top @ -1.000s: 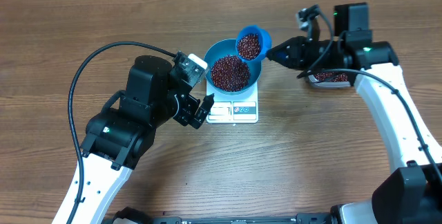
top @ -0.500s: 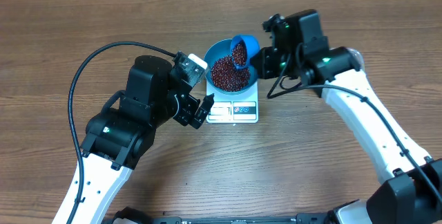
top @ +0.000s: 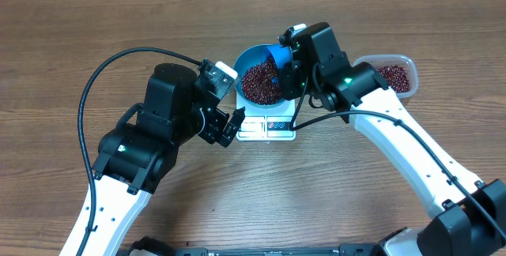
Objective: Scoop item into bowl and weigh 150g on scale
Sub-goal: 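Carry the scoop over the bowl and tip the beans in, then withdraw the empty scoop from the bowl toward the right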
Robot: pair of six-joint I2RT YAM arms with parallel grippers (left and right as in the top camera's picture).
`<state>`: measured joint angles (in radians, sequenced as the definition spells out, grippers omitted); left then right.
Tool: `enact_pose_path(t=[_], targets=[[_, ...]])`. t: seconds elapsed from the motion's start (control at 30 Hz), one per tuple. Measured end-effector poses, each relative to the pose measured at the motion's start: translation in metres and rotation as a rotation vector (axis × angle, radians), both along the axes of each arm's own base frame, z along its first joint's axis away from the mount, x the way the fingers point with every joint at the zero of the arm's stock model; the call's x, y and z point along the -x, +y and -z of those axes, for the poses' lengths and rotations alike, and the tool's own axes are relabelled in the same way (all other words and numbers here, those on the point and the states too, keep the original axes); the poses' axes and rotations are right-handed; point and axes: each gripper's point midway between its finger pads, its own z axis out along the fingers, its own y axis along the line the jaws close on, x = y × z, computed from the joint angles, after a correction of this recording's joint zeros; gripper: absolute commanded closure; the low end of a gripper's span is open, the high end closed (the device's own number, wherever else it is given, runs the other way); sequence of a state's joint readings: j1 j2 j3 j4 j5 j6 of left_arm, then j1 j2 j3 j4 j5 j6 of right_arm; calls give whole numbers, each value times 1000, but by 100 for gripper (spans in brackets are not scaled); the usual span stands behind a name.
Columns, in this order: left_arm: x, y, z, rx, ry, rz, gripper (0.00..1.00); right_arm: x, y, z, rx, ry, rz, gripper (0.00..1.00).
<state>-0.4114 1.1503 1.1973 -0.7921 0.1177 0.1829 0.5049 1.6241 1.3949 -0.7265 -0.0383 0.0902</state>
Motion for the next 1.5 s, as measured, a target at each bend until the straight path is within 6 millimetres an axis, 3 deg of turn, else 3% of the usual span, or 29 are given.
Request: enact_pose_path(t=[1.07, 1.5], targets=[[0, 0, 0, 0, 0, 0, 0, -1, 2, -1, 282, -189, -373, 96], [0, 0, 0, 0, 0, 0, 1, -11, -8, -5, 377, -244, -381, 96]])
